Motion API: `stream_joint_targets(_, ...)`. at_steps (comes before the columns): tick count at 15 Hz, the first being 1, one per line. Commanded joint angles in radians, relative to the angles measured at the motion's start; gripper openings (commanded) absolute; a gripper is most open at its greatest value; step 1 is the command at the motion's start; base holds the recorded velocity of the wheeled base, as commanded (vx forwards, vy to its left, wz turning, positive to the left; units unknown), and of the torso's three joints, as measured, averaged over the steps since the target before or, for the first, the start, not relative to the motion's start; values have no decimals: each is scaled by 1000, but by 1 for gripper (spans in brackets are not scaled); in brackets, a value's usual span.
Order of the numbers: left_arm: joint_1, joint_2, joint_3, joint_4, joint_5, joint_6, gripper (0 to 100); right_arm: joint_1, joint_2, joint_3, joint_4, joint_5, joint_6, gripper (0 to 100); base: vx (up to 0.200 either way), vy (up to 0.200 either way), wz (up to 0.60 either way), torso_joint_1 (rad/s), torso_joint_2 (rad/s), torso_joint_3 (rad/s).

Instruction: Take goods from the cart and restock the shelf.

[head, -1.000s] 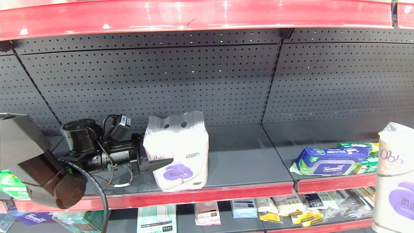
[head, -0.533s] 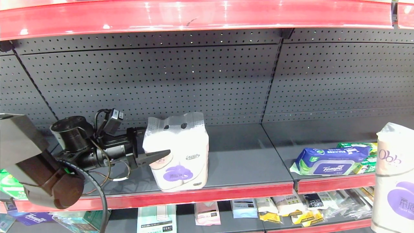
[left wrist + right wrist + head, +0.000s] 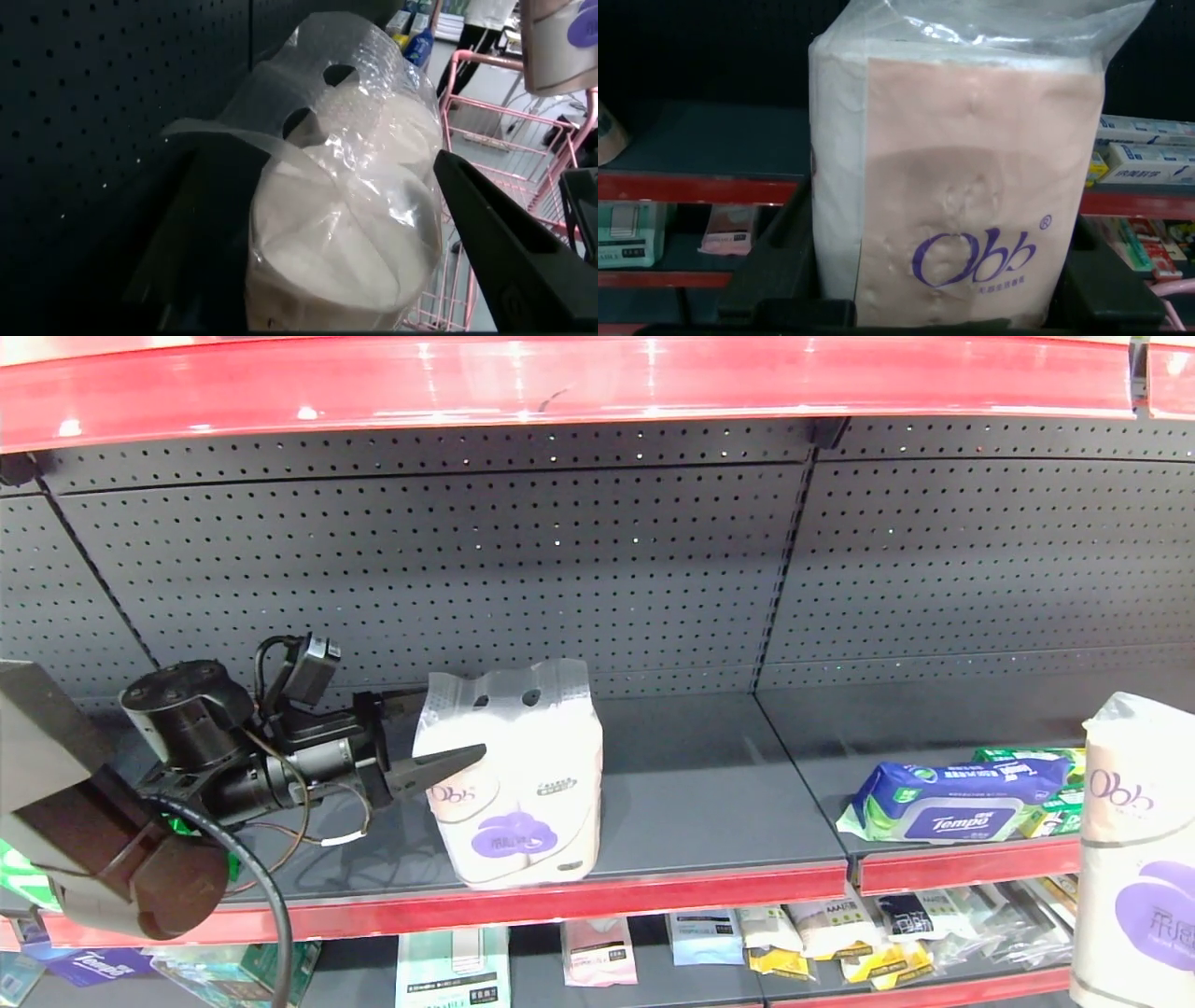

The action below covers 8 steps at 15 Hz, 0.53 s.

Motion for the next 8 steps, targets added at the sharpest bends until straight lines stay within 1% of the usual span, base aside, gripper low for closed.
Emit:
stream_joint_targets(1,1,-17,-1,0,0,-3,100,0,3,0,0,0,-1,0,0,0,0,0,0,0)
stream_joint_targets(3,9,-47,7,1,3,-42,100,0,3,0,0,0,-1,0,0,0,0,0,0,0)
stream_joint_targets(4,18,-67,15,1,3,-69,100,0,3,0,0,0,-1,0,0,0,0,0,0,0)
stream_joint_targets(5,23,-80,21,1,3,-79,100,0,3,2,0,0,-1,0,0,0,0,0,0,0)
stream_joint_targets(8,66,-89,12,3,5,-84,100,0,4,3,0,0,-1,0,0,0,0,0,0,0)
